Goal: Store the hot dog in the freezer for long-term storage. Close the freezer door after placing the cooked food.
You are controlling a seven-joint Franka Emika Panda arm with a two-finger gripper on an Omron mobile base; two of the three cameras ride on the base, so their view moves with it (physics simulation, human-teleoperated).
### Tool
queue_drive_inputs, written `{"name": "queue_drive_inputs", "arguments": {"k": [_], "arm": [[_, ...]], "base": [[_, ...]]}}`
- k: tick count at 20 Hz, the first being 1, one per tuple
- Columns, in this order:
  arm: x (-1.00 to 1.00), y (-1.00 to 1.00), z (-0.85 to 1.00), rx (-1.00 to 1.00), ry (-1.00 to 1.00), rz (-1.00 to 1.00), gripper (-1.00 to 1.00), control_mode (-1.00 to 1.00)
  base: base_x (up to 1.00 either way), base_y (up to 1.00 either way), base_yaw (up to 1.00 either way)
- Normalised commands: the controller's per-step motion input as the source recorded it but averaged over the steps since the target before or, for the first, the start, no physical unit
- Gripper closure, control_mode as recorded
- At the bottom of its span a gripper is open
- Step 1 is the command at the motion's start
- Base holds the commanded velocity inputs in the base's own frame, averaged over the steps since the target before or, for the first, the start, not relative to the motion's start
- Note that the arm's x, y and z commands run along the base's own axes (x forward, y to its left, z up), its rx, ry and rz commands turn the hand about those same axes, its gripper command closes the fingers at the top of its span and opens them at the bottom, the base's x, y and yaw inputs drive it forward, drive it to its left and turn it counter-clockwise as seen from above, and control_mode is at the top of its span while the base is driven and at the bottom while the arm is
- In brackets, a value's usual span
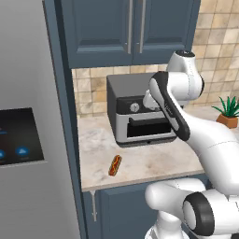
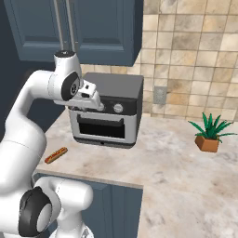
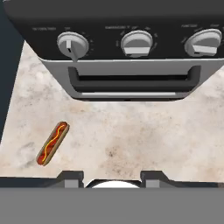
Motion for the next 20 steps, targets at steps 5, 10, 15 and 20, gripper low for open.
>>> {"name": "queue_drive_inputs", "arguments": {"k": [5, 10, 15, 20], "arm": [[-0.08, 0.08, -0.02, 0.0, 0.07, 0.0, -1.0, -1.0], [0.0, 0.52, -0.2, 0.0, 0.15, -0.17, -1.0, -1.0], [0.0, 0.48, -0.33, 0.0, 0.13, -0.28, -1.0, -1.0], [-0.01, 0.44, -0.3, 0.02, 0.1, -0.27, -1.0, -1.0]], "base": [[0.0, 0.0, 0.0], [0.0, 0.0, 0.0], [0.0, 0.0, 0.0], [0.0, 0.0, 0.0]]}}
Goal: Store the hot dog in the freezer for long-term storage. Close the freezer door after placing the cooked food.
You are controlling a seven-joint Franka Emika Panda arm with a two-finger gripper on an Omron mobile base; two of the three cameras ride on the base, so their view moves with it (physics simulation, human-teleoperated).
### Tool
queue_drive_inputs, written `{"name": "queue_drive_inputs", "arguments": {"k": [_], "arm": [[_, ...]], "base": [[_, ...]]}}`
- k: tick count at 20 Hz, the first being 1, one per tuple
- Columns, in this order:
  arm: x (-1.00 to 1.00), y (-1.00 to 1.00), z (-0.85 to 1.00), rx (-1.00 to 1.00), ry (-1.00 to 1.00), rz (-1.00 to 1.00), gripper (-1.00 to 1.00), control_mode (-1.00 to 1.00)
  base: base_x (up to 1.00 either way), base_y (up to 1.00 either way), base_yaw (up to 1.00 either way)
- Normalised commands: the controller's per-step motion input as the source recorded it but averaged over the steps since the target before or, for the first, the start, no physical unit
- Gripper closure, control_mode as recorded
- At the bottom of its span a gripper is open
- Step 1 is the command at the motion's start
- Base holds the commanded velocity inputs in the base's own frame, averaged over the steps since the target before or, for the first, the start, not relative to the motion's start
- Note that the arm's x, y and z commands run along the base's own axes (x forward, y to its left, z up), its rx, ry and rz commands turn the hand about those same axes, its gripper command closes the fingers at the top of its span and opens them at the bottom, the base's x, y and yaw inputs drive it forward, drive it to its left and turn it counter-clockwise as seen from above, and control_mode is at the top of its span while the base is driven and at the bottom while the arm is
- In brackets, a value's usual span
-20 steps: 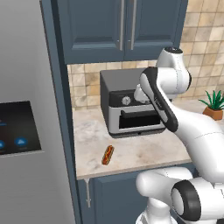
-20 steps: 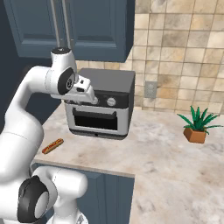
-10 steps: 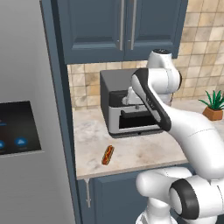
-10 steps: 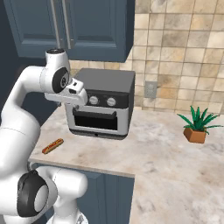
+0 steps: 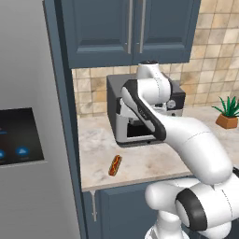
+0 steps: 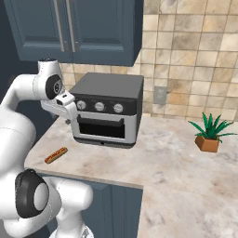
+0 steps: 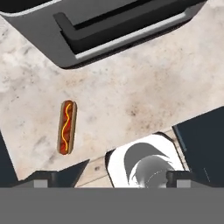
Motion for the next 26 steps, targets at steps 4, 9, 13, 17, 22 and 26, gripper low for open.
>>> {"name": "queue_drive_inputs", "arguments": {"k": [4, 9, 13, 17, 22, 26], "arm": [[-0.02, 0.24, -0.22, 0.02, 0.17, -0.12, -1.0, -1.0], [0.0, 0.27, -0.29, 0.0, 0.16, 0.0, -1.0, -1.0], [0.0, 0.47, -0.43, 0.0, -0.02, 0.0, -1.0, -1.0], [0.02, 0.42, -0.5, 0.0, -0.1, 0.0, -1.0, -1.0], [0.21, 0.26, -0.61, 0.0, -0.06, 0.0, -1.0, -1.0], [0.16, 0.2, -0.5, 0.0, -0.06, 0.0, -1.0, -1.0]], "base": [[0.0, 0.0, 0.0], [0.0, 0.0, 0.0], [0.0, 0.0, 0.0], [0.0, 0.0, 0.0], [0.0, 0.0, 0.0], [0.0, 0.0, 0.0]]}}
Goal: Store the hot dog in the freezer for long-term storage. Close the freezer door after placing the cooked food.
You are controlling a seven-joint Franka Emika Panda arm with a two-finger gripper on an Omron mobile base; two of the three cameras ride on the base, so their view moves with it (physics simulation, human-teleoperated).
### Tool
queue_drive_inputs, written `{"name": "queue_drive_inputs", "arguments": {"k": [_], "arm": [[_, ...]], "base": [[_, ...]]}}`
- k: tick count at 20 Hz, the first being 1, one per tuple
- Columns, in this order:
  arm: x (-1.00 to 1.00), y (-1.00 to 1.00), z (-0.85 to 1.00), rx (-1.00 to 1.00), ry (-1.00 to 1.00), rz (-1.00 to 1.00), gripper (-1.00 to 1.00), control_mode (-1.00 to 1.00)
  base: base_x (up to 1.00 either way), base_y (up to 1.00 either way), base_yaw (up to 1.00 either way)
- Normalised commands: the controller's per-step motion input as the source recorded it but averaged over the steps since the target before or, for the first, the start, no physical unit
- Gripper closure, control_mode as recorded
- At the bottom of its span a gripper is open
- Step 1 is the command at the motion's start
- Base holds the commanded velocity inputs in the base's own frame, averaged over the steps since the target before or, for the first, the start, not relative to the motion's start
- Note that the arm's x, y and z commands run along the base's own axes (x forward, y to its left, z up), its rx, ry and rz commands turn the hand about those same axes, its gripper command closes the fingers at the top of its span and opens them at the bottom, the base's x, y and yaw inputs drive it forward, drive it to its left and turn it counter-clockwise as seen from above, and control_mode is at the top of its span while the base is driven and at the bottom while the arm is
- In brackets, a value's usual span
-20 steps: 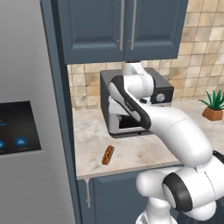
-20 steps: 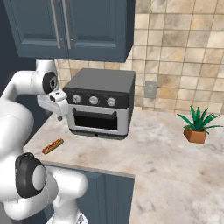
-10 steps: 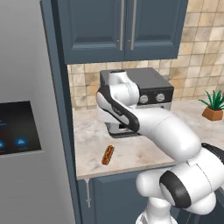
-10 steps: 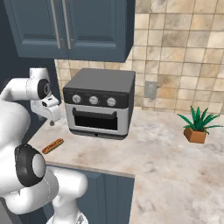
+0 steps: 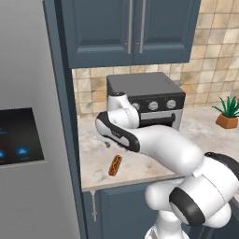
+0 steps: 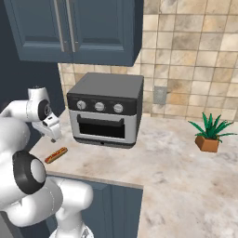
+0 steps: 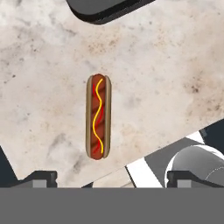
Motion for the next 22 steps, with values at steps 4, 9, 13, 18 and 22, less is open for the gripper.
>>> {"name": "queue_drive_inputs", "arguments": {"k": [4, 9, 13, 18, 22], "arm": [[0.14, 0.02, -0.45, 0.0, -0.05, 0.0, -1.0, -1.0], [0.14, 0.0, -0.47, 0.0, -0.08, -0.01, -1.0, -1.0], [0.06, 0.07, -0.4, 0.0, -0.02, 0.0, -1.0, -1.0], [0.0, 0.07, -0.31, 0.0, 0.03, 0.0, -1.0, -1.0], [0.0, 0.0, -0.29, 0.0, 0.03, 0.0, -1.0, -1.0]], "base": [[0.0, 0.0, 0.0], [0.0, 0.0, 0.0], [0.0, 0.0, 0.0], [0.0, 0.0, 0.0], [0.0, 0.0, 0.0]]}}
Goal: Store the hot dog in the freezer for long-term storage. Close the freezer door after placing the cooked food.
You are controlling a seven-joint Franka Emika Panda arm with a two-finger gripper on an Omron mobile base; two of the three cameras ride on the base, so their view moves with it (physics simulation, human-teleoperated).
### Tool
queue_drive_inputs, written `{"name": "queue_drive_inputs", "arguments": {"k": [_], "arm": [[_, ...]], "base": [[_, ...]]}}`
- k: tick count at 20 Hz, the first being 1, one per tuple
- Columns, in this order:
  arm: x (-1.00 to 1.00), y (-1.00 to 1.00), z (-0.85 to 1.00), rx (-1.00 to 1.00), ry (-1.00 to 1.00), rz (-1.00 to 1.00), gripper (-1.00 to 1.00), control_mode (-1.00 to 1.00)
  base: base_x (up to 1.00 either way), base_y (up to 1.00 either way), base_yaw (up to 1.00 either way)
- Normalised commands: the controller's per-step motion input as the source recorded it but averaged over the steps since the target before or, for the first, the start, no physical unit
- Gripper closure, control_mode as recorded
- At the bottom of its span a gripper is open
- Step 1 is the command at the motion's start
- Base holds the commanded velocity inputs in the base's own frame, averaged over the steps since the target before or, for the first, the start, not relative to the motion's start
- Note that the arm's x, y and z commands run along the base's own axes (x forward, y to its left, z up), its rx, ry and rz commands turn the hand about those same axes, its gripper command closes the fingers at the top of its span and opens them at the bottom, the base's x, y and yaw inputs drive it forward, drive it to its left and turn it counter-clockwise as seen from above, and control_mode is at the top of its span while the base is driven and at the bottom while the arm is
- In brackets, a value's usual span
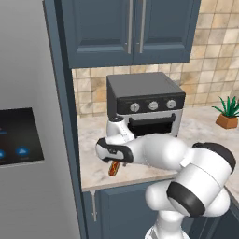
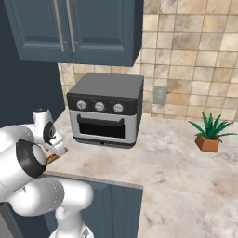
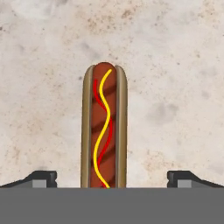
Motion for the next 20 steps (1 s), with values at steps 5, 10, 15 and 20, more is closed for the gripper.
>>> {"name": "queue_drive_inputs", "arguments": {"k": [5, 10, 15, 20], "arm": [[0.0, 0.0, -0.23, 0.0, 0.01, 0.0, -1.0, -1.0], [0.01, 0.0, -0.19, 0.0, 0.0, 0.0, -1.0, -1.0], [0.07, 0.0, -0.18, 0.0, 0.0, 0.0, -1.0, -1.0], [0.07, 0.01, -0.17, 0.0, 0.0, 0.0, -1.0, -1.0]], "base": [[0.0, 0.0, 0.0], [0.0, 0.0, 0.0], [0.0, 0.0, 0.0], [0.0, 0.0, 0.0]]}}
